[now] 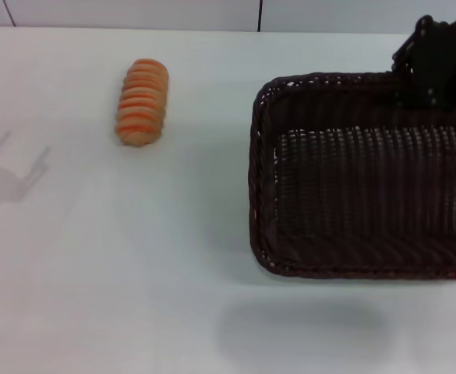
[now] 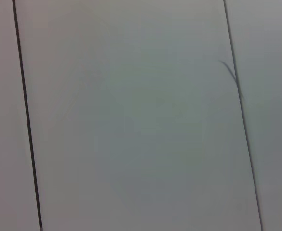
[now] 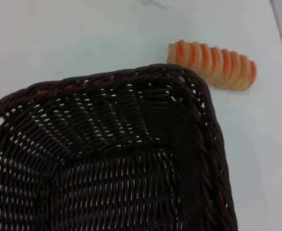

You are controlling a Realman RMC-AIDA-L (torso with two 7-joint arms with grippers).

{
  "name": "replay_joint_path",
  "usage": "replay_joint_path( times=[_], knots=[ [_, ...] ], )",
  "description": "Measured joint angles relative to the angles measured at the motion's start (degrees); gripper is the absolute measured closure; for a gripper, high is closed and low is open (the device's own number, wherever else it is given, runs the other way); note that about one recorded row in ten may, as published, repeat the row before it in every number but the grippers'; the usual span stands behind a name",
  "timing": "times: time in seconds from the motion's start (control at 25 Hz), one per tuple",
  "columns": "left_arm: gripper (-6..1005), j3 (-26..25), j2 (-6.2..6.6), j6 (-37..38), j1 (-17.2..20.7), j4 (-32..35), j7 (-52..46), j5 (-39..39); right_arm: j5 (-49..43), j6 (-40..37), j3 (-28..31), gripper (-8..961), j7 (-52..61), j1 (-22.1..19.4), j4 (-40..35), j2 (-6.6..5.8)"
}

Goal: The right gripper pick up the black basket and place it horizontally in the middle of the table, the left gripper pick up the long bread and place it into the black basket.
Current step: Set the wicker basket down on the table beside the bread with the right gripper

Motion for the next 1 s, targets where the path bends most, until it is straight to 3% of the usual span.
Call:
replay_joint_path(
  times=[0.16, 0.68, 1.0],
  knots=[
    [264, 0.31, -0.08, 0.15, -0.74, -1.94, 1.50, -0.03, -1.17, -1.86, -0.52, 773, -0.16, 0.78, -0.31, 0.17],
    [265, -0.02, 0.14, 0.18, -1.66, -4.31, 2.83, -0.14, -5.70, -11.32, -5.86, 737, 10.40, 0.32, 0.65, 2.84],
    [265, -0.14, 0.18, 0.06, -1.82, -5.38, 3.95, -0.20, -5.80, -14.64, -7.06, 705, 11.13, 2.48, 0.06, 3.35]
  ],
)
